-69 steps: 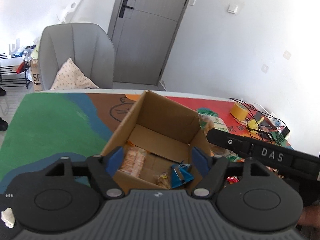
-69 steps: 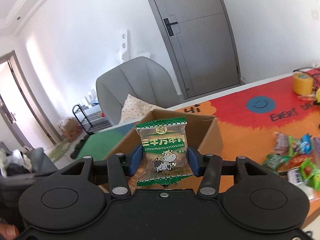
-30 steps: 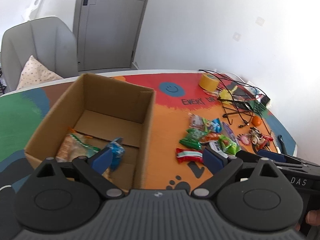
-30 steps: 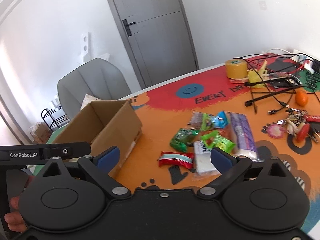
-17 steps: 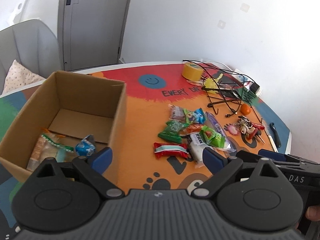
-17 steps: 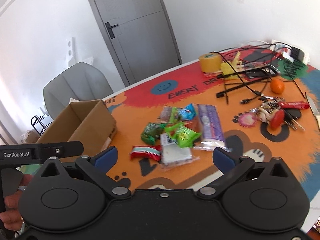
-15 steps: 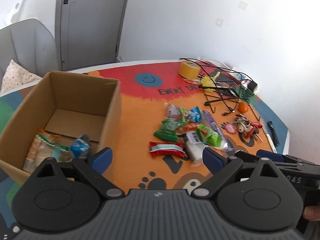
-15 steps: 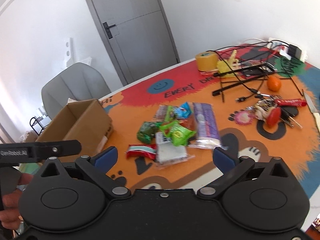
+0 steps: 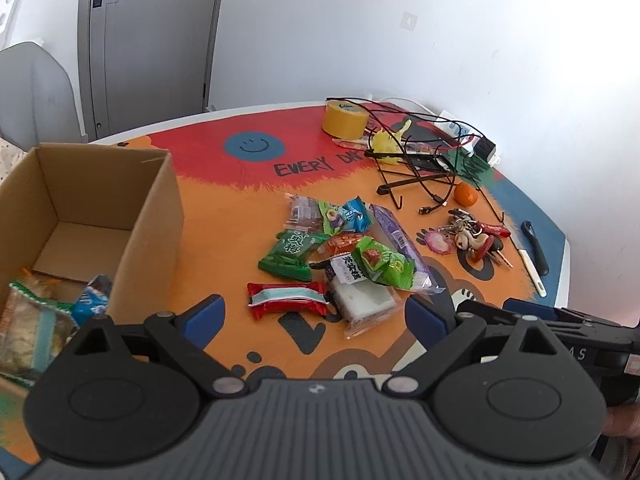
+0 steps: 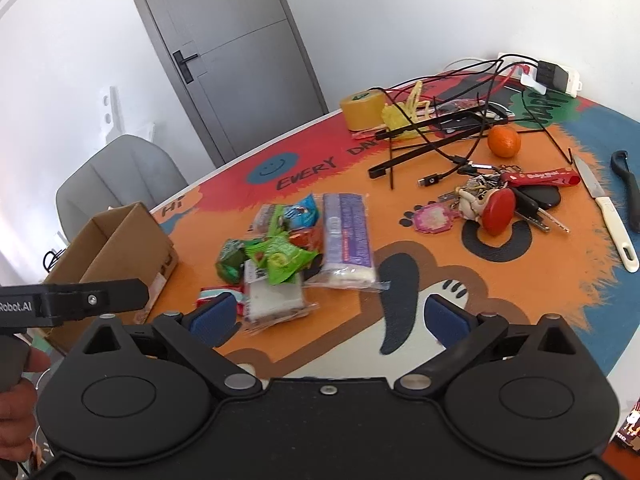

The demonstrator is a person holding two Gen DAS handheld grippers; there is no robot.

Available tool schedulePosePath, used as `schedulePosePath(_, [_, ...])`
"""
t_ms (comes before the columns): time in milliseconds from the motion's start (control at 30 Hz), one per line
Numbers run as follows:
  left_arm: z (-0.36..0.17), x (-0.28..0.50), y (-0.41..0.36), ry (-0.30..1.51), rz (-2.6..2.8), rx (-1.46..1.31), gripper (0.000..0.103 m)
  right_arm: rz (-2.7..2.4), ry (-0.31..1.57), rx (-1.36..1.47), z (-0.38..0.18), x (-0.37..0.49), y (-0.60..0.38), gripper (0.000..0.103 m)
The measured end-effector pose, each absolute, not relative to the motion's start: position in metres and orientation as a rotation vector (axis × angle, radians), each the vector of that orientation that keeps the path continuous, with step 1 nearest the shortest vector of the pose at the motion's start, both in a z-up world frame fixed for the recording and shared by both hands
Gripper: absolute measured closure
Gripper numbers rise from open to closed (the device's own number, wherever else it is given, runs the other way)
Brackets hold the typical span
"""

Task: Organize snacks
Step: 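Move both tools back over the snack pile toward the white bread packet, then grasp the red bar packet with the left gripper while the right grasps the purple-labelled bread packet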

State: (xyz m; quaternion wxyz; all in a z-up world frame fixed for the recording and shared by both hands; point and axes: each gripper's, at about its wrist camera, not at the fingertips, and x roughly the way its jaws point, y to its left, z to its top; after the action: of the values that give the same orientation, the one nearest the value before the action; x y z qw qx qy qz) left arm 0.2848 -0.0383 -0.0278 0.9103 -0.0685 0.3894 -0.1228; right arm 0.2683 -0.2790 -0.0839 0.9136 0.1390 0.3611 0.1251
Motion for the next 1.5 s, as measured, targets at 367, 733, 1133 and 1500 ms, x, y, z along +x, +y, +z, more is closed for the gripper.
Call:
schedulePosePath(367, [-0.06,0.319,-0.045,0.852,-0.218,-0.132,0.017,0.282,0.776,0.317,-0.101,0.298,-0.283,0.026])
schedulePosePath(733, [-0.092,0.348,-0.047,0.92,-0.186,-0.112,0.025,0.257,0.782,0.324,-0.11,0.33,-0.286,0.035])
schedulePosePath(1133, [-0.102,0.343,-0.068,0.866,-0.143,0.055,0.034,0.24,0.776,0.294,-0.117,0.349,-0.274,0.036])
schedulePosePath(1500, [-0.096,0.339,-0.058,0.841,-0.152,0.013,0.055,0.226,0.808,0.188,-0.127,0.355,-0.255,0.056])
